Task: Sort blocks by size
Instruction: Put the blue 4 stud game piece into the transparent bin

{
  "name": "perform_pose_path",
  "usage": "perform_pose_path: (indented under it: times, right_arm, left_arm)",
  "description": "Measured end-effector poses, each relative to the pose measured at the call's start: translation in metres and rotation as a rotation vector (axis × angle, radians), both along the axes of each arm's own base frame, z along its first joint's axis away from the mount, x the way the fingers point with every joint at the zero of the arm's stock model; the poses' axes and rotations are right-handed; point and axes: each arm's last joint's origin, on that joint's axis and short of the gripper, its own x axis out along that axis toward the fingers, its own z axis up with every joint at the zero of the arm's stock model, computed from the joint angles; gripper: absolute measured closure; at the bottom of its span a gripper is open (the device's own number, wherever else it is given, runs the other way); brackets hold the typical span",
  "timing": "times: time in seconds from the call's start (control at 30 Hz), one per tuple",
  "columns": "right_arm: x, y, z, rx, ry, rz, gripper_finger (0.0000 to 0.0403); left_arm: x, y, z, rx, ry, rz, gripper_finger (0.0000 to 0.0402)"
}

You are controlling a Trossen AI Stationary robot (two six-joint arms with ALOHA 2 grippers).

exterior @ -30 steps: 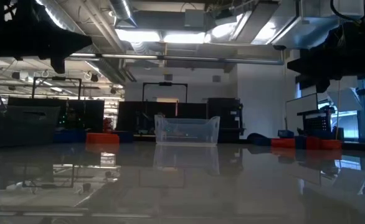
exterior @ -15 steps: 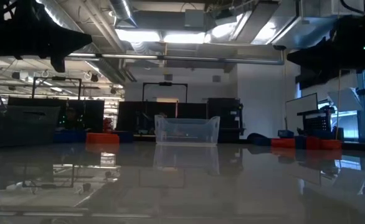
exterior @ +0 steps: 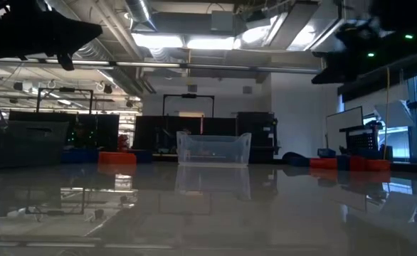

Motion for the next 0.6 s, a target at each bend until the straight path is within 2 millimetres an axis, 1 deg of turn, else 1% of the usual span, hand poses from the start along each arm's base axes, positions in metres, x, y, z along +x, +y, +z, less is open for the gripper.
perform_pose_path:
  times: [0.1,0.23,0.3,0.4,0.53,0.6]
  right_arm:
    - [0.014,-0.012,0.004,0.010,0.146,-0.093,0.0391]
    - [0.028,-0.037,0.008,0.106,0.310,-0.160,0.0391]
    - [0.031,-0.048,0.008,0.197,0.398,-0.161,0.0391]
    - [0.031,-0.063,0.010,0.352,0.478,-0.182,0.0391]
    - [0.028,-0.082,0.006,0.508,0.505,-0.232,0.0389]
    - [0.026,-0.090,-0.001,0.564,0.534,-0.210,0.0379]
  left_arm:
    - [0.000,0.000,0.000,-0.003,0.000,0.012,0.0396]
    - [0.000,0.000,0.000,0.033,0.014,0.025,0.0396]
    - [0.000,0.000,0.000,0.046,0.019,0.030,0.0396]
    - [0.000,0.000,0.000,0.043,0.021,0.029,0.0396]
    - [0.000,0.000,-0.001,0.038,0.023,0.027,0.0396]
    - [0.000,0.000,-0.001,0.041,0.024,0.028,0.0396]
